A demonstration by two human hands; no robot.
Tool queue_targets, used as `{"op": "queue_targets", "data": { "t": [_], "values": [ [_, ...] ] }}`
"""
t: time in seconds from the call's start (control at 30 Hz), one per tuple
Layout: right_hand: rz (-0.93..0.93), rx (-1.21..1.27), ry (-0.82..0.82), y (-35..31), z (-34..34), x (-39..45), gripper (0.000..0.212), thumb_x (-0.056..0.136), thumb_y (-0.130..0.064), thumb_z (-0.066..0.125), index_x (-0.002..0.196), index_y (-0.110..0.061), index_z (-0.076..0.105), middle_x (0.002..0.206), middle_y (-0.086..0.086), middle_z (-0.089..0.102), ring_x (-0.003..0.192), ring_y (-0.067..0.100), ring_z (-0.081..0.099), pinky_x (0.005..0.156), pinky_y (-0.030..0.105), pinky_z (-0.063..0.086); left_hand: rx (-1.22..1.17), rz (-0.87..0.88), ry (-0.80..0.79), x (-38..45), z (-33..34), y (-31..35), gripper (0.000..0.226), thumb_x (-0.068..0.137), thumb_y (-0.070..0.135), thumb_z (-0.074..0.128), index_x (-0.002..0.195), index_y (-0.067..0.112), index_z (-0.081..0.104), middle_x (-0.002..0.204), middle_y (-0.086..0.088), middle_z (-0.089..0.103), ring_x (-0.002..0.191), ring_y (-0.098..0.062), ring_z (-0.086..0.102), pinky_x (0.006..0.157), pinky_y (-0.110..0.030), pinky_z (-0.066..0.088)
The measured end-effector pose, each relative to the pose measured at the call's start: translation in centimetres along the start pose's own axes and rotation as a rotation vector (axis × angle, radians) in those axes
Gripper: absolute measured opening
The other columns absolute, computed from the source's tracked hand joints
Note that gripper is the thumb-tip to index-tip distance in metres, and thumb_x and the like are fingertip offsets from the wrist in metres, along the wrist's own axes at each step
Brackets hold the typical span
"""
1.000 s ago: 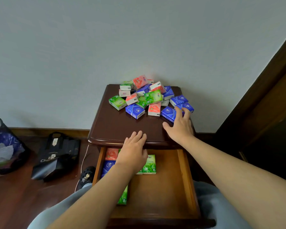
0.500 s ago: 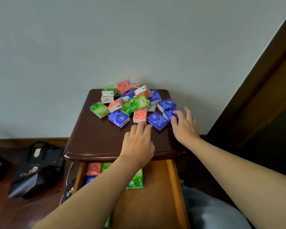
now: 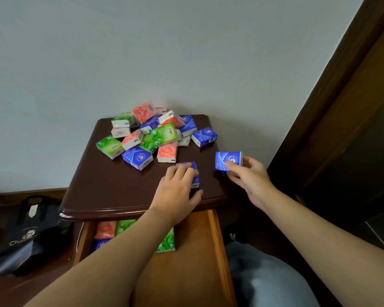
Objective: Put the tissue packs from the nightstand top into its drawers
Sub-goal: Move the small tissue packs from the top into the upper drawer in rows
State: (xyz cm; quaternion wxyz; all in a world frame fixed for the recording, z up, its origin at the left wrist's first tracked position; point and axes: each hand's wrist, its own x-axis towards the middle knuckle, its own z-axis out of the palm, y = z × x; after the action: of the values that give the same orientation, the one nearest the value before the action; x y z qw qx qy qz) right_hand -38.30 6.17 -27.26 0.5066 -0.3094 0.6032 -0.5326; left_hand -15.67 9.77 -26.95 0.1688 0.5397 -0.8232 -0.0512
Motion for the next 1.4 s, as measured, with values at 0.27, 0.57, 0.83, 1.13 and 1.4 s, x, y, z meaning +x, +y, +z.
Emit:
{"op": "queue_targets", "data": {
  "t": [0.27, 0.57, 0.83, 1.13, 1.4],
  "values": [
    [-0.001, 0.02, -0.097, 0.5, -1.9, -7.3, 0.029, 0.092, -0.02, 0.08, 0.119, -0.014, 0.072, 0.11, 0.004, 0.08, 0.106, 0.021, 0.077, 0.089, 0.046, 0.064, -0.087, -0.104, -0.128, -3.6, -1.9, -0.2, 0.08, 0.088, 0.044, 0.069, 0.157, 0.025, 0.033, 0.139, -0.001, 0.03, 0.123, -0.023, 0.033, 0.11, -0.036, 0.04],
    [0.11, -0.014, -0.243, 0.9, -1.0, -15.0, 0.031, 0.089, -0.026, 0.083, 0.112, -0.007, 0.074, 0.104, 0.014, 0.08, 0.095, 0.03, 0.079, 0.072, 0.041, 0.065, -0.163, -0.225, -0.072, -10.1, -2.1, -0.3, 0.092, 0.079, 0.044, 0.078, 0.155, 0.031, 0.028, 0.136, 0.002, 0.038, 0.116, -0.022, 0.033, 0.105, -0.036, 0.038],
    [0.392, -0.229, -0.326, 8.0, 4.5, -19.1, 0.03, 0.094, -0.011, 0.076, 0.123, -0.004, 0.068, 0.11, 0.016, 0.079, 0.097, 0.03, 0.078, 0.081, 0.048, 0.065, -0.52, -0.506, 0.238, -22.7, -1.7, -4.2, 0.081, 0.067, 0.006, 0.086, 0.135, 0.023, 0.045, 0.125, 0.0, 0.038, 0.098, -0.001, 0.047, 0.086, -0.001, 0.036],
    [0.466, -0.405, -0.194, 15.0, 11.9, -21.4, 0.028, 0.089, -0.013, 0.082, 0.095, -0.02, 0.056, 0.096, 0.005, 0.072, 0.079, 0.017, 0.07, 0.057, 0.035, 0.056, -0.597, -0.587, 0.278, -25.9, -1.5, -5.7, 0.091, 0.069, 0.032, 0.093, 0.141, 0.041, 0.038, 0.129, 0.015, 0.04, 0.11, 0.009, 0.051, 0.09, -0.01, 0.043],
    [0.421, -0.381, -0.075, 16.7, 13.2, -20.8, 0.037, 0.089, -0.015, 0.083, 0.119, -0.006, 0.063, 0.114, 0.015, 0.072, 0.093, 0.026, 0.074, 0.063, 0.034, 0.059, -0.751, -0.606, 0.238, -25.5, -1.3, -6.6, 0.087, 0.07, 0.029, 0.095, 0.136, 0.042, 0.04, 0.128, 0.01, 0.037, 0.116, -0.002, 0.054, 0.093, -0.025, 0.057]
  ]
}}
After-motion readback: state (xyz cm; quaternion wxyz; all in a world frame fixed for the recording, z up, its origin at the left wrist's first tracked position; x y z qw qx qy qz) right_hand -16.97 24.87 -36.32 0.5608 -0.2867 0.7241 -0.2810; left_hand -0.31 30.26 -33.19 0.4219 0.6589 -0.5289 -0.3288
